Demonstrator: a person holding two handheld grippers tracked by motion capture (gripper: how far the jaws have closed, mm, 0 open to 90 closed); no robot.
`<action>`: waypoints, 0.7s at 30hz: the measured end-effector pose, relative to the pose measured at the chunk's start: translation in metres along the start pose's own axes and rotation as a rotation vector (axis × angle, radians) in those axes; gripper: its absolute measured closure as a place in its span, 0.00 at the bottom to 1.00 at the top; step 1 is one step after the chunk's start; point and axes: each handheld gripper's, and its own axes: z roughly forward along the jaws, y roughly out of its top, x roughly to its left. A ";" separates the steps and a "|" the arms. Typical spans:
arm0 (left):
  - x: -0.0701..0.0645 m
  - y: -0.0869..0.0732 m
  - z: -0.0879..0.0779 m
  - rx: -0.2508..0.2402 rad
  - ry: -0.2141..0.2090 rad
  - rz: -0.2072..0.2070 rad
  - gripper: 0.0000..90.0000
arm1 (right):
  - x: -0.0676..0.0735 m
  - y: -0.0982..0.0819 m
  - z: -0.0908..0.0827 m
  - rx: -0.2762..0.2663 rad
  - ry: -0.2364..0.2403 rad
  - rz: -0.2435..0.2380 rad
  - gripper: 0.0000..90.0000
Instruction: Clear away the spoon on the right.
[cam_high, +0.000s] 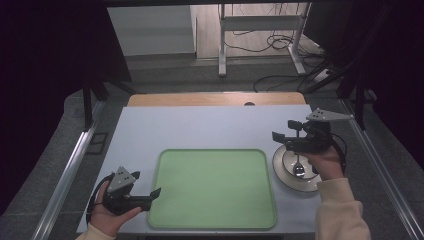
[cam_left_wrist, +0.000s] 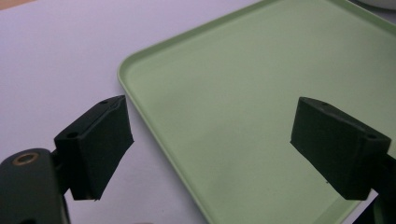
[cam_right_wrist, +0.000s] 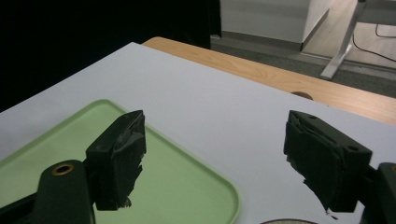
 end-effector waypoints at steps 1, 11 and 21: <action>0.000 0.000 0.000 0.000 0.000 0.000 0.14 | -0.002 -0.002 0.000 0.002 -0.004 0.002 0.23; -0.001 -0.001 0.000 -0.003 -0.001 0.001 0.14 | -0.011 -0.010 0.005 0.036 -0.033 0.005 0.23; 0.000 -0.001 -0.001 -0.010 0.002 0.003 0.14 | -0.029 -0.015 0.003 0.045 -0.084 0.029 0.24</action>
